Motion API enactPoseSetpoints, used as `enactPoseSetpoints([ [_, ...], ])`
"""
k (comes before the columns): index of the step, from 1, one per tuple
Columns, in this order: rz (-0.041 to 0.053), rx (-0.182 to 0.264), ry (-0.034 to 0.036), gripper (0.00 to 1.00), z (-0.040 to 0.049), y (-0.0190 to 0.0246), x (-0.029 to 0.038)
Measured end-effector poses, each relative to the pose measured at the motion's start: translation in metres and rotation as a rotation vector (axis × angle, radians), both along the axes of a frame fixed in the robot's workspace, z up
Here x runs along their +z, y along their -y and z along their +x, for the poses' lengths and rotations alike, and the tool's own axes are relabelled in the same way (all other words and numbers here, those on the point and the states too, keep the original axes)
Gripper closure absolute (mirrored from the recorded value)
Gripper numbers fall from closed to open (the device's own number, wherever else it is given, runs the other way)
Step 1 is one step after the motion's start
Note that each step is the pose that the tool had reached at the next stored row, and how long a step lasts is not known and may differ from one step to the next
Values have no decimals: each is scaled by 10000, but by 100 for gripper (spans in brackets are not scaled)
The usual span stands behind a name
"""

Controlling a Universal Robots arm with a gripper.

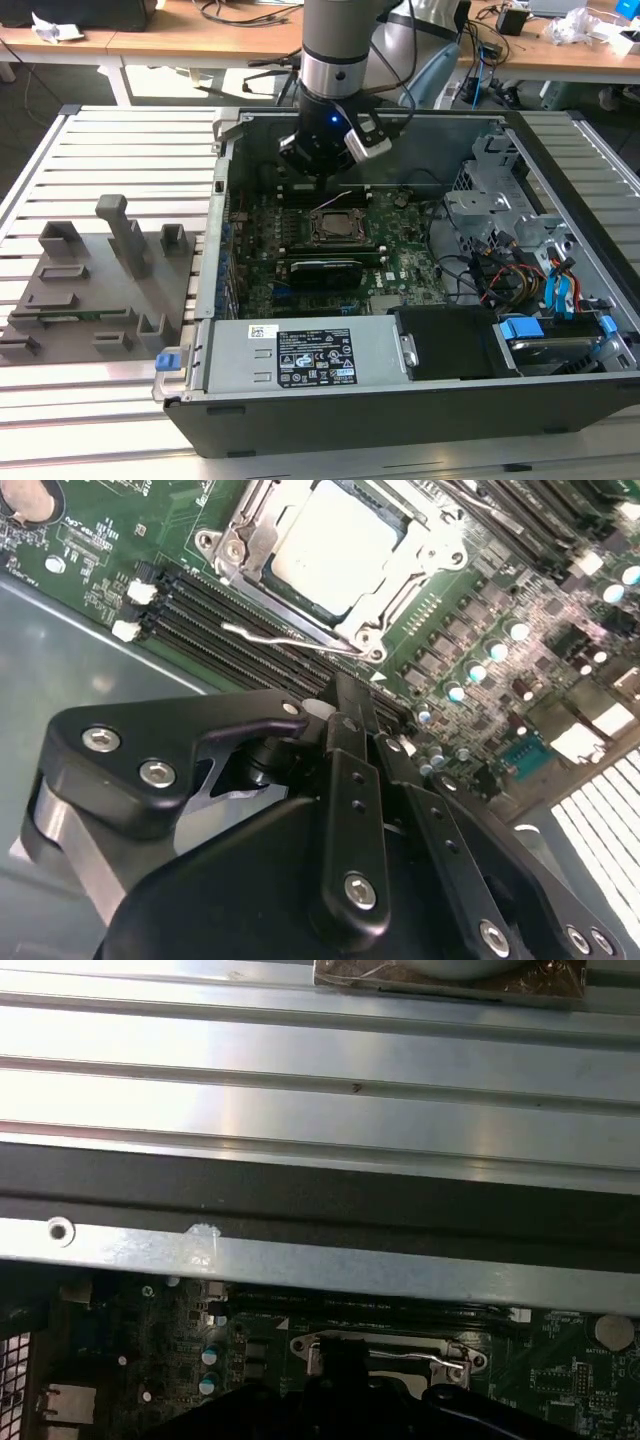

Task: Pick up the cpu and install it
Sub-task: 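Install the first cpu locking lever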

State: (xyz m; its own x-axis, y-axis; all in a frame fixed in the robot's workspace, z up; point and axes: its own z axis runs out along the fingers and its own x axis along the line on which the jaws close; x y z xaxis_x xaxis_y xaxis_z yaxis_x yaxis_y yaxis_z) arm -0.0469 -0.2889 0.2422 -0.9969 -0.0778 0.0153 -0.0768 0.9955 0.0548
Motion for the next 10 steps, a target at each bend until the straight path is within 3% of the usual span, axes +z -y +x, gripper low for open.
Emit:
enactPoseSetpoints([
  [4, -1, 66, -18, 89, 8, 0, -100],
  [10, 0, 186, -18, 89, 17, -11, -186],
])
